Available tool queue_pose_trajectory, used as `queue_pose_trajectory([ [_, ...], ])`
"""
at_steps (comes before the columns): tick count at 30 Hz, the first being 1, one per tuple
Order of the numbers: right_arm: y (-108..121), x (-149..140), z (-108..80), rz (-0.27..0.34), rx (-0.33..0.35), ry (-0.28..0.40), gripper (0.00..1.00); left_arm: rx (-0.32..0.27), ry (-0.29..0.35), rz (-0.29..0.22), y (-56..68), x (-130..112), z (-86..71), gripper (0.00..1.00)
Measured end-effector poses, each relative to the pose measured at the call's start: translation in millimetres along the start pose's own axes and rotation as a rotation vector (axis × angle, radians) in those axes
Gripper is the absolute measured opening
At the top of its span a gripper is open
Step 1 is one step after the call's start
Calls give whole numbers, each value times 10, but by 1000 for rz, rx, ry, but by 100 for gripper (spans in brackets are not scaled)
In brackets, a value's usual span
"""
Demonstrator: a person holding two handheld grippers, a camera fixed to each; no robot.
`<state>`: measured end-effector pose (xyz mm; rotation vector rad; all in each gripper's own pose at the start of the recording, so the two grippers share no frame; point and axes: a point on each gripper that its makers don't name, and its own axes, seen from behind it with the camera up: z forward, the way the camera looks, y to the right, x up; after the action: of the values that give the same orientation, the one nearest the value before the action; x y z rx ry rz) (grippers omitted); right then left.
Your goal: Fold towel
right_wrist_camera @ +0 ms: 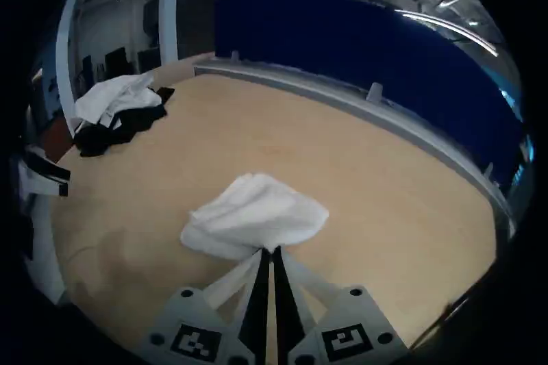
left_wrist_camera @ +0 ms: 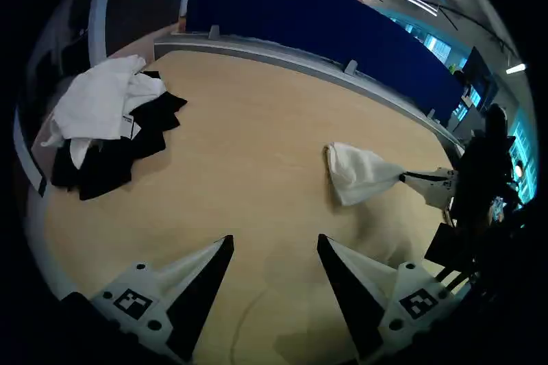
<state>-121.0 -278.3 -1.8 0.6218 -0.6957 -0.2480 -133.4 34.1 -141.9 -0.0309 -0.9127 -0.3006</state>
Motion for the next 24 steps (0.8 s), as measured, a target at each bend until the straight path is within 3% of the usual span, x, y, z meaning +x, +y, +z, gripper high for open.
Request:
queue_pose_trajectory([
  [12, 246, 844, -427, -19, -11, 132, 4, -20, 29, 12, 159, 86, -45, 90],
  [24, 584, 1084, -762, -3, -55, 179, 4, -37, 45, 22, 319, 128, -109, 90],
])
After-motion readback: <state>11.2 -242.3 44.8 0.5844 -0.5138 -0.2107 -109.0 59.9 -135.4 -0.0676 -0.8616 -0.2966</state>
